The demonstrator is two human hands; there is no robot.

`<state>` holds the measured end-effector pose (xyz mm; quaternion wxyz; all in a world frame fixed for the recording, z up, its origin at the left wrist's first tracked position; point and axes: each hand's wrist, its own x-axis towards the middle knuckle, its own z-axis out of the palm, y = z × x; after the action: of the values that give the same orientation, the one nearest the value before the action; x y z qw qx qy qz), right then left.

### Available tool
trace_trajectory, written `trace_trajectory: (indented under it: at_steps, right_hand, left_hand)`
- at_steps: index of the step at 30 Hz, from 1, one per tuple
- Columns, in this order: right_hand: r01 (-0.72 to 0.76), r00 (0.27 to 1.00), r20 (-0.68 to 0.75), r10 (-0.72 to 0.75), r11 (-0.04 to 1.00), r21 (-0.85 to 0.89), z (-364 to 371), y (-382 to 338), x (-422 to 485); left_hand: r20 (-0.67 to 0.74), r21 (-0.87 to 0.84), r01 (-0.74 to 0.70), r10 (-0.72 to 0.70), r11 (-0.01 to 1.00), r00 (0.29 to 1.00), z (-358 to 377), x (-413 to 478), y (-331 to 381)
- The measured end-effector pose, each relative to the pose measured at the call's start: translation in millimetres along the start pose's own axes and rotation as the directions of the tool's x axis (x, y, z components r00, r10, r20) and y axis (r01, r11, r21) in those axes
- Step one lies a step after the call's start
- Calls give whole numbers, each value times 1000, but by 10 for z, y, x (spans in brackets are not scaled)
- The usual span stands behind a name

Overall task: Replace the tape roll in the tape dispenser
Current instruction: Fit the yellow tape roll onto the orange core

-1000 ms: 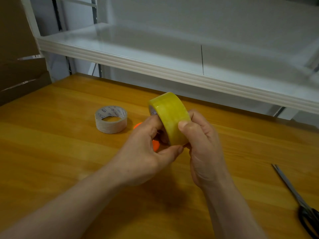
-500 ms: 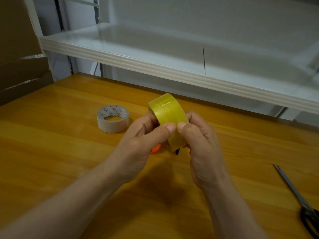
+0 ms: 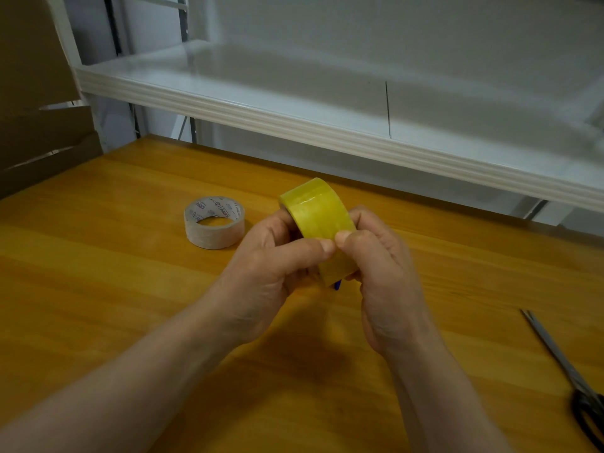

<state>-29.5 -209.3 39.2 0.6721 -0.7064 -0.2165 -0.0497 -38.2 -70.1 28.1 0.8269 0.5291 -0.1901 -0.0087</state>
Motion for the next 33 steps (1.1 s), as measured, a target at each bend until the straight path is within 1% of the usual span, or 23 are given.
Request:
trace_trajectory:
  at_steps: [3, 7, 10, 13, 16, 18, 25, 27, 30, 33]
  right_hand:
    - [7, 1000, 8, -6, 1000, -5, -4, -8, -2]
    - [10, 999, 43, -13, 997, 73, -14, -11, -6]
    - [28, 1000, 4, -28, 997, 78, -3, -19, -8]
    - [61, 997, -58, -59, 998, 30, 4, -6, 4]
    - [56, 996, -63, -56, 998, -1, 30, 6, 1]
    - [43, 997, -70, -43, 999, -6, 53, 11, -2]
    - [-42, 992, -122, 33, 996, -76, 70, -17, -3]
    - [-60, 990, -135, 50, 995, -73, 65, -18, -5]
    - [-85, 988, -135, 78, 995, -51, 49, -21, -2]
    - [-107, 984, -149, 102, 994, -26, 28, -35, -7]
  left_hand:
    - [6, -49, 15, -15, 999, 1000, 0, 9, 20]
    - [-14, -99, 49, -51, 994, 999, -43, 23, 52]
    - [-60, -35, 60, -62, 998, 996, -52, 26, 53]
    - [-158, 60, 58, -48, 997, 986, -64, 35, 15]
    - [-208, 137, 46, -17, 990, 978, -91, 38, -9]
    - [-192, 193, 32, 5, 981, 981, -79, 26, -9]
    - [-54, 353, -109, 137, 929, 989, -40, 8, -32]
    - [-35, 334, -112, 132, 936, 991, -42, 7, -40]
    - [-18, 273, -58, 65, 960, 998, -51, 8, -52]
    - [-7, 265, -38, 41, 964, 999, -62, 18, -63]
